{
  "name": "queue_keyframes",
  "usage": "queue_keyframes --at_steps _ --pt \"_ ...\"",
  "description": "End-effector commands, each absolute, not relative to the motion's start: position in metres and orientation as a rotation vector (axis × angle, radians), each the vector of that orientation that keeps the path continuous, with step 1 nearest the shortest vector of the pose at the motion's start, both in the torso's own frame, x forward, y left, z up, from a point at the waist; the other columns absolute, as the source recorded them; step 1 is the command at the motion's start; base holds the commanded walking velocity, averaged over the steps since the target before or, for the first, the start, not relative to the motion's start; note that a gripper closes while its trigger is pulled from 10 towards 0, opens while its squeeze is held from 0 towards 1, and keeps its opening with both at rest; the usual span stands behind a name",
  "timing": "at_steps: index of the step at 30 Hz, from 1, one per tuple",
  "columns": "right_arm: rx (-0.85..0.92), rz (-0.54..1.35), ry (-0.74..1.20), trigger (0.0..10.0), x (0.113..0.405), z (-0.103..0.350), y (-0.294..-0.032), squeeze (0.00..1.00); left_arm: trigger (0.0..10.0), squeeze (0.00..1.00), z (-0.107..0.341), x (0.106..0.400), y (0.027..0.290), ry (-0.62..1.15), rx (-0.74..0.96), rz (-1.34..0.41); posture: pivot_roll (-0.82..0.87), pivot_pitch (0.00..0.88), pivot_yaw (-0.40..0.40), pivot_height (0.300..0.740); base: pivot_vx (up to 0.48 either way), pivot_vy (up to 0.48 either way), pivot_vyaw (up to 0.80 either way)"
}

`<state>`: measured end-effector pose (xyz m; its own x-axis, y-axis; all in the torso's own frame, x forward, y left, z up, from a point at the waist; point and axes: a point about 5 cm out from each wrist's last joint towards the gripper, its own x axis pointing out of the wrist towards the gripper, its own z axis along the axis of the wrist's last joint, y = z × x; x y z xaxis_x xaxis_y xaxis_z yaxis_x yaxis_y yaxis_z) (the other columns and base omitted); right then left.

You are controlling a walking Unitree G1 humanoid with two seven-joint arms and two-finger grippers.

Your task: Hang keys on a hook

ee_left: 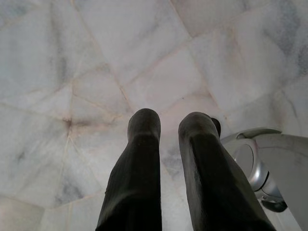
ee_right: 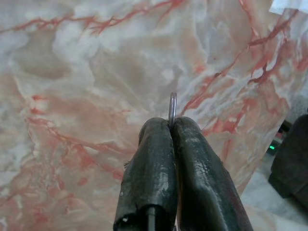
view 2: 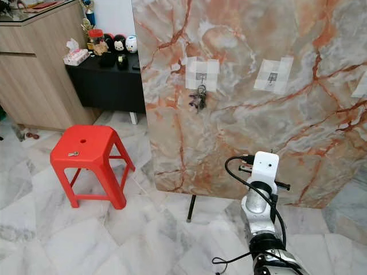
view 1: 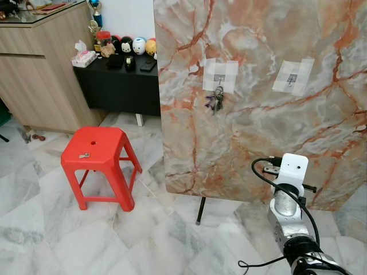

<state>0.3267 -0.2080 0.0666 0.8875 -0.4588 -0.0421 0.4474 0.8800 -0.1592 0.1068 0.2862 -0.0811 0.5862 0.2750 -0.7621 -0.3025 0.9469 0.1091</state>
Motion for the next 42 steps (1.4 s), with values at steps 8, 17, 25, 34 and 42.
queue_keyframes --at_steps 8,17,25,34,42 --pt "-0.068 -0.487 0.093 10.0 0.323 0.064 -0.214 0.0 10.0 0.0 -0.064 0.165 0.271 0.711 0.013 0.327 0.16 0.0 -0.043 0.74 0.0 0.0 0.0" --pt "-0.047 -0.482 0.125 10.0 0.321 0.058 -0.213 0.0 10.0 0.0 -0.047 0.201 0.254 0.565 0.016 0.248 0.16 0.0 -0.033 0.74 0.0 0.0 0.0" --pt "-0.034 -0.472 0.143 10.0 0.32 0.055 -0.212 0.0 10.0 0.0 -0.051 0.192 0.25 0.574 0.013 0.244 0.15 0.0 -0.029 0.74 0.0 0.0 0.0" --pt "-0.036 -0.469 0.149 10.0 0.322 0.057 -0.213 0.0 10.0 0.0 -0.052 0.187 0.25 0.564 0.006 0.246 0.16 0.0 -0.032 0.74 0.264 0.0 0.0" --pt "0.001 -0.449 0.502 10.0 0.28 -0.005 -0.223 0.0 10.0 0.0 -0.055 0.184 0.247 0.584 -0.003 0.237 0.16 0.0 -0.038 0.74 0.283 0.0 0.0"
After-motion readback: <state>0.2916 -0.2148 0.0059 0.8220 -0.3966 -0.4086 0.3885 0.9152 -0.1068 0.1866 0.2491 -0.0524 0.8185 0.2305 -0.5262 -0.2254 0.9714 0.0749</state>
